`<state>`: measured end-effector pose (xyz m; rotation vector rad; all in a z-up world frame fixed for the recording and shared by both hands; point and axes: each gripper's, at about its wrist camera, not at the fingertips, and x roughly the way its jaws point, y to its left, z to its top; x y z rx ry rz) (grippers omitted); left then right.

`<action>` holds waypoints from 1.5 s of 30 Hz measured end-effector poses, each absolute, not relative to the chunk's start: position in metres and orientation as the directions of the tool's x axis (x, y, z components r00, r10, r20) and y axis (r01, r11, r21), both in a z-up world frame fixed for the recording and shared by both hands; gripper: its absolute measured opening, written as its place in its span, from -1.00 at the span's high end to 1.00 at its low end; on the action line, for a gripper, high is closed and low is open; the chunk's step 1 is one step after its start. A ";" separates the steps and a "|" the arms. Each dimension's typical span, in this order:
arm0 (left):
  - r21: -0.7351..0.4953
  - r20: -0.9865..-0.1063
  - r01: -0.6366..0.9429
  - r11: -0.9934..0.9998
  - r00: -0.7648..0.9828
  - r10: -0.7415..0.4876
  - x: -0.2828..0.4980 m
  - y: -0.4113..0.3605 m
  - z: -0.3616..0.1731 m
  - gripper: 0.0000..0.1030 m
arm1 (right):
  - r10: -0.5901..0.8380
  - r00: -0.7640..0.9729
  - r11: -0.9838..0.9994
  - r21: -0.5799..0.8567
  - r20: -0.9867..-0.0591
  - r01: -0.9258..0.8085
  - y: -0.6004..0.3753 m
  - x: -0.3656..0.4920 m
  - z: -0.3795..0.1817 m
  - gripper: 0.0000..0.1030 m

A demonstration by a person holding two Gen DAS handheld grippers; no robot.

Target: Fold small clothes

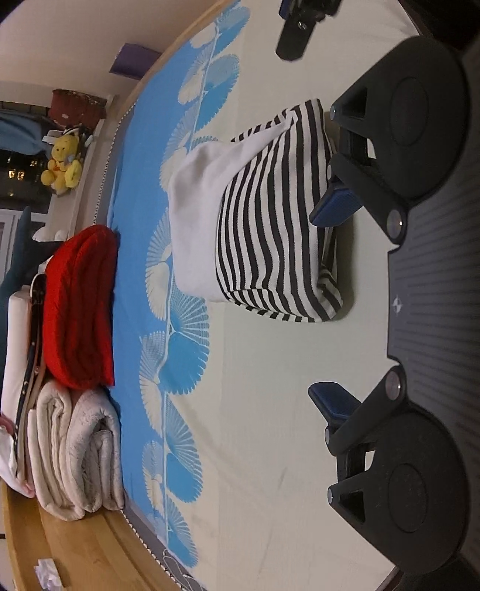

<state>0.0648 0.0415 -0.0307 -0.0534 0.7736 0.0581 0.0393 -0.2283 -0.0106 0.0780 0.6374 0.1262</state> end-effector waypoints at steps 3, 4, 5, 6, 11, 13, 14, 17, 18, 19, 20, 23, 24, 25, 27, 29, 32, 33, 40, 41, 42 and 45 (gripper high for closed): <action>-0.030 -0.693 -0.061 0.998 0.721 0.023 0.062 0.038 -0.029 -0.84 | 0.153 0.793 0.988 0.106 -0.589 -0.111 -0.225 0.040 -0.011 -0.63; -0.033 -0.690 -0.055 0.998 0.723 0.017 0.062 0.037 -0.029 -0.84 | 0.156 0.792 0.988 0.105 -0.591 -0.116 -0.223 0.040 -0.011 -0.63; -0.034 -0.688 -0.049 0.998 0.725 0.013 0.062 0.036 -0.029 -0.84 | 0.158 0.791 0.987 0.103 -0.592 -0.120 -0.222 0.041 -0.011 -0.63; -0.033 -0.687 -0.044 0.998 0.726 0.010 0.061 0.036 -0.028 -0.84 | 0.160 0.790 0.987 0.103 -0.592 -0.123 -0.221 0.042 -0.011 -0.63; -0.042 -0.689 -0.037 0.998 0.725 -0.002 0.064 0.035 -0.030 -0.84 | 0.167 0.778 0.986 0.110 -0.606 -0.126 -0.219 0.046 -0.014 -0.63; -0.042 -0.692 -0.035 0.998 0.722 -0.004 0.066 0.035 -0.031 -0.84 | 0.172 0.774 0.985 0.112 -0.609 -0.131 -0.217 0.048 -0.015 -0.63; -0.043 -0.694 -0.034 0.999 0.720 -0.006 0.067 0.035 -0.032 -0.84 | 0.173 0.775 0.985 0.111 -0.608 -0.133 -0.216 0.048 -0.015 -0.63; -0.047 -0.702 -0.030 0.998 0.712 -0.012 0.069 0.034 -0.034 -0.84 | 0.181 0.775 0.984 0.110 -0.605 -0.144 -0.211 0.050 -0.015 -0.64; -0.047 -0.703 -0.029 0.998 0.711 -0.012 0.069 0.034 -0.034 -0.84 | 0.183 0.775 0.983 0.106 -0.605 -0.149 -0.210 0.050 -0.015 -0.64; -0.045 -0.703 -0.029 0.999 0.711 -0.011 0.070 0.033 -0.035 -0.84 | 0.183 0.775 0.983 0.103 -0.605 -0.152 -0.208 0.050 -0.015 -0.64; -0.045 -0.703 -0.027 0.999 0.711 -0.012 0.070 0.033 -0.035 -0.84 | 0.184 0.774 0.983 0.101 -0.605 -0.155 -0.207 0.051 -0.015 -0.64; -0.051 -0.704 -0.026 0.998 0.710 -0.017 0.071 0.033 -0.035 -0.84 | 0.190 0.772 0.982 0.102 -0.606 -0.161 -0.206 0.052 -0.015 -0.64; -0.055 -0.705 -0.026 0.998 0.709 -0.020 0.071 0.032 -0.035 -0.84 | 0.192 0.772 0.981 0.103 -0.607 -0.163 -0.205 0.052 -0.015 -0.64; -0.057 -0.704 -0.025 0.998 0.710 -0.022 0.071 0.032 -0.035 -0.84 | 0.194 0.771 0.981 0.103 -0.607 -0.165 -0.205 0.052 -0.015 -0.64; -0.058 -0.702 -0.023 0.998 0.711 -0.024 0.071 0.032 -0.035 -0.84 | 0.195 0.770 0.980 0.101 -0.607 -0.169 -0.203 0.052 -0.015 -0.64; -0.056 -0.701 -0.022 0.998 0.713 -0.024 0.071 0.031 -0.035 -0.84 | 0.197 0.770 0.980 0.098 -0.607 -0.173 -0.202 0.052 -0.015 -0.64; -0.057 -0.701 -0.021 0.998 0.713 -0.025 0.071 0.030 -0.035 -0.84 | 0.198 0.769 0.980 0.095 -0.608 -0.177 -0.201 0.052 -0.016 -0.64; -0.059 -0.701 -0.021 0.998 0.713 -0.026 0.071 0.030 -0.035 -0.84 | 0.198 0.769 0.980 0.095 -0.608 -0.177 -0.201 0.052 -0.016 -0.64; -0.062 -0.701 -0.016 0.998 0.713 -0.032 0.072 0.030 -0.035 -0.84 | 0.201 0.768 0.979 0.090 -0.608 -0.186 -0.199 0.051 -0.016 -0.64; -0.062 -0.701 -0.016 0.998 0.713 -0.033 0.072 0.029 -0.035 -0.84 | 0.202 0.768 0.978 0.090 -0.608 -0.186 -0.199 0.051 -0.016 -0.64; -0.062 -0.701 -0.014 0.998 0.713 -0.034 0.073 0.030 -0.035 -0.84 | 0.202 0.767 0.978 0.090 -0.609 -0.186 -0.199 0.051 -0.016 -0.64; -0.062 -0.700 -0.010 0.998 0.713 -0.036 0.073 0.029 -0.035 -0.84 | 0.203 0.767 0.978 0.090 -0.609 -0.188 -0.199 0.051 -0.016 -0.64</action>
